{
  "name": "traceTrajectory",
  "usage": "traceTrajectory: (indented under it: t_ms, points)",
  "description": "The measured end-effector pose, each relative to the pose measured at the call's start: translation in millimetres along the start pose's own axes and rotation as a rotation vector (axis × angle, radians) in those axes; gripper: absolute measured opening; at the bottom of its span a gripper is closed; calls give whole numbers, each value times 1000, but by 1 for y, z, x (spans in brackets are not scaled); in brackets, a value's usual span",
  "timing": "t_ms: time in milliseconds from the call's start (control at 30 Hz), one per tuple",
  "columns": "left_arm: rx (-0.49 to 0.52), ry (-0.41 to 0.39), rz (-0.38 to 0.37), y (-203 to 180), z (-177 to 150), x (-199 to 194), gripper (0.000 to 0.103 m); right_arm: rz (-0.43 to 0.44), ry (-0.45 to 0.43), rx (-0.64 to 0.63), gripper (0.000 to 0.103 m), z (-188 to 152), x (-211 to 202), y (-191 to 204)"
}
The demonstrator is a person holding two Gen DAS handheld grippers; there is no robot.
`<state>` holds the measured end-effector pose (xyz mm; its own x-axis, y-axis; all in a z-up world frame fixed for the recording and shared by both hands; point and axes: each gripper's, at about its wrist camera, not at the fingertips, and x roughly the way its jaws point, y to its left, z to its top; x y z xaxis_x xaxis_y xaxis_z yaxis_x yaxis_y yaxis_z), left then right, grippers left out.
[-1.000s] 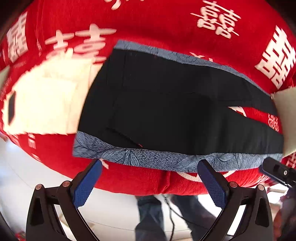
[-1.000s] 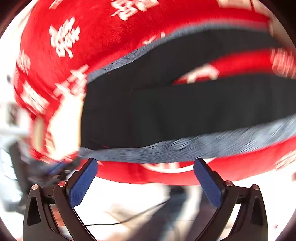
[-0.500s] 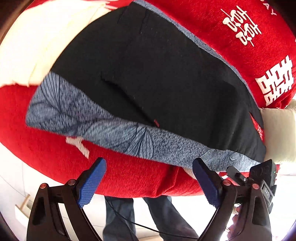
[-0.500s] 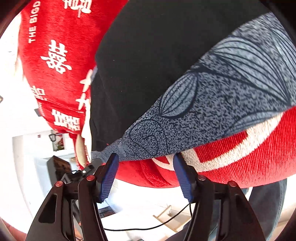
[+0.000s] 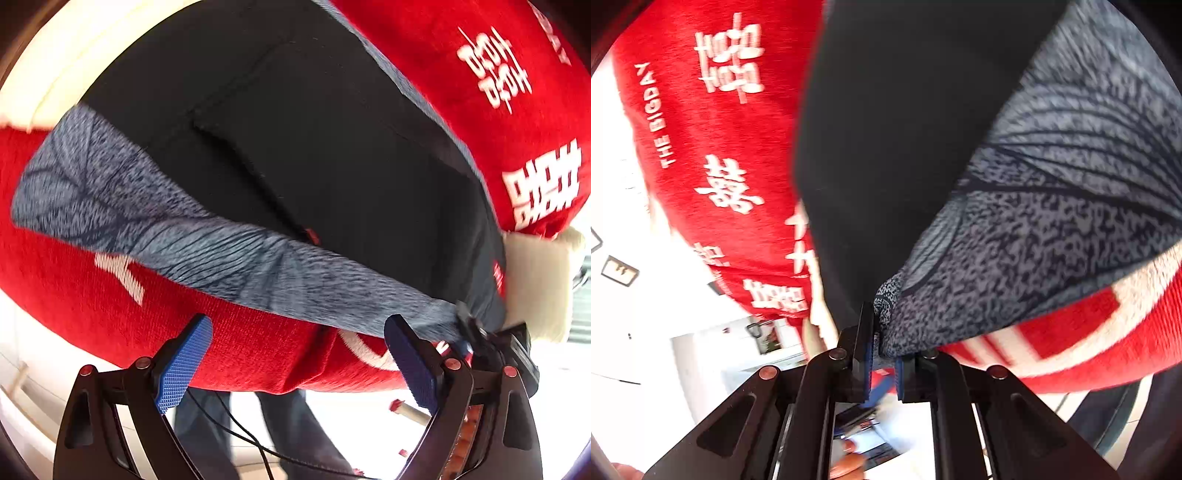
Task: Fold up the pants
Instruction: 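Grasp the patterned cuff with the right gripper while the left gripper grasps the other cuff, then lift both cuffs and fold the legs over toward the waistband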
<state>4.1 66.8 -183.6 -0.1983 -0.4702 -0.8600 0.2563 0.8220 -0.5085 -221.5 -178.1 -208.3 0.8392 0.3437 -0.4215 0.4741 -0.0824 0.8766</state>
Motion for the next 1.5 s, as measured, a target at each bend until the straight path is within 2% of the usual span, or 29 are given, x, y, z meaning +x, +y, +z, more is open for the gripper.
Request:
traceTrajectory:
  t_ms: [100, 200, 333, 367, 467, 500, 533, 600, 633, 667, 733, 867, 967, 1067, 1133, 1233, 1300, 1400, 1500]
  points:
    - [-83, -21, -57, 7, 5, -3, 95, 18, 15, -65, 10, -1, -12, 28]
    - [-158, -33, -117, 14, 15, -8, 95, -2, 34, -111, 8, 0, -15, 52]
    - [-175, -76, -102, 8, 26, -16, 95, -75, 69, -164, 8, 2, -13, 66]
    - [-191, -88, -86, 9, 31, -18, 95, -90, 75, -168, 8, 3, -12, 67]
    - [-254, -99, -101, 18, 38, -17, 93, -102, 94, -152, 8, 8, -6, 64]
    - [-270, -104, -94, 22, 39, -16, 75, -109, 103, -143, 8, 9, -5, 61]
    - [-284, -101, -78, 25, 42, -14, 64, -119, 115, -128, 8, 11, -3, 57]
    - [-317, -103, -42, 30, 44, -13, 33, -136, 135, -109, 8, 13, 1, 52]
    - [-320, -110, -47, 30, 45, -17, 26, -154, 145, -111, 6, 15, 1, 51]
    - [-315, -112, -26, 27, 45, -22, 13, -177, 155, -124, 6, 18, 2, 55]
    - [-263, -119, 16, 11, 50, -39, 13, -208, 170, -173, 6, 25, 0, 71]
    - [-182, -143, 48, -30, 70, -68, 13, -235, 210, -291, 6, 50, 5, 121]
    - [-131, -173, 49, -68, 112, -79, 13, -249, 243, -384, 6, 85, 20, 164]
    - [-69, -211, 46, -96, 163, -78, 14, -287, 272, -464, 6, 135, 43, 196]
    - [-30, -240, 67, -109, 196, -67, 14, -306, 287, -472, 6, 163, 63, 203]
    - [0, -245, 113, -117, 244, -31, 14, -359, 306, -485, 6, 210, 102, 203]
    - [17, -243, 172, -114, 270, 0, 15, -400, 322, -502, 6, 233, 127, 197]
    - [-1, -224, 235, -103, 293, 35, 22, -477, 352, -554, 7, 260, 162, 181]
    - [-27, -219, 236, -99, 303, 37, 28, -544, 387, -590, 7, 272, 186, 162]
